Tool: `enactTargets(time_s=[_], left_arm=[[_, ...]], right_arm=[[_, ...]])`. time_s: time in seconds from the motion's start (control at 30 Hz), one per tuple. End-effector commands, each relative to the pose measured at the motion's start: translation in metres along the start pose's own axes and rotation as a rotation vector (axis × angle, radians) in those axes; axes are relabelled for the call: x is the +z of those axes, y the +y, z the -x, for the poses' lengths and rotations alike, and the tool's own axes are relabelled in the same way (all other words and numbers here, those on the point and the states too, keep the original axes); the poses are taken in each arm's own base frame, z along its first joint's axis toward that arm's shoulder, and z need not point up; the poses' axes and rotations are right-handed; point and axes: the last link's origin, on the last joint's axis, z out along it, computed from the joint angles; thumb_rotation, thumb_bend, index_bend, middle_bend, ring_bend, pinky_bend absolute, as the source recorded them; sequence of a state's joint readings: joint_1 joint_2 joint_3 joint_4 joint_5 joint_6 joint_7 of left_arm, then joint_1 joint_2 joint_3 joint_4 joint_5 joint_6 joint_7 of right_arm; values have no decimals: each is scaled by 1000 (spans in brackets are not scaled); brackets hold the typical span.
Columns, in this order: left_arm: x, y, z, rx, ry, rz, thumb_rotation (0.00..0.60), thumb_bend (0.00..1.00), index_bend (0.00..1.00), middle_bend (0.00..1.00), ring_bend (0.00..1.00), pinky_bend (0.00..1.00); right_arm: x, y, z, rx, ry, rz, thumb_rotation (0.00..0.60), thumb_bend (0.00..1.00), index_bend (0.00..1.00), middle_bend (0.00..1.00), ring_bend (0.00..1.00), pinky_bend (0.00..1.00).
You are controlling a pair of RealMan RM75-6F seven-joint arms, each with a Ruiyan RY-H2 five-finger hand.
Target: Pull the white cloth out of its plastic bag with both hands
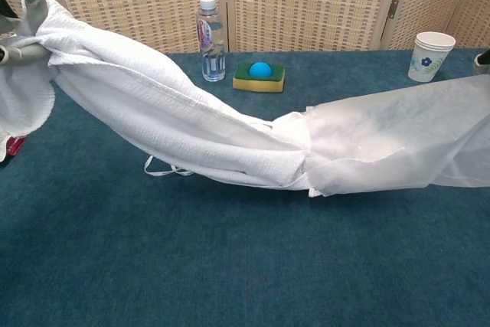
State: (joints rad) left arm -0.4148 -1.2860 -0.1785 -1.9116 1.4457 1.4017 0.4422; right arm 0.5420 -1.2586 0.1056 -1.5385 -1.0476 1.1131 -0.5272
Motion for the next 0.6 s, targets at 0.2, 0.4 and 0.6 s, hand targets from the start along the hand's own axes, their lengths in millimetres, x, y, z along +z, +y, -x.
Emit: enactTargets(time_s=[0.2,0.4,0.6], left_arm=[[1,0,-2,2,0,1,600,583,767,1000,1000,1000],[2,1,-3,11,2,6,600,582,768,1000,1000,1000],[5,-1,-9,22,6,6,600,583,767,1000,1000,1000]], right_arm=[[-1,11,-7,-10,7,36,600,541,546,1000,1000,1000],[1,16,-12,-12,22,50,600,541,546,1000,1000,1000],[2,23,-22,-27,45,62,600,541,546,1000,1000,1000]])
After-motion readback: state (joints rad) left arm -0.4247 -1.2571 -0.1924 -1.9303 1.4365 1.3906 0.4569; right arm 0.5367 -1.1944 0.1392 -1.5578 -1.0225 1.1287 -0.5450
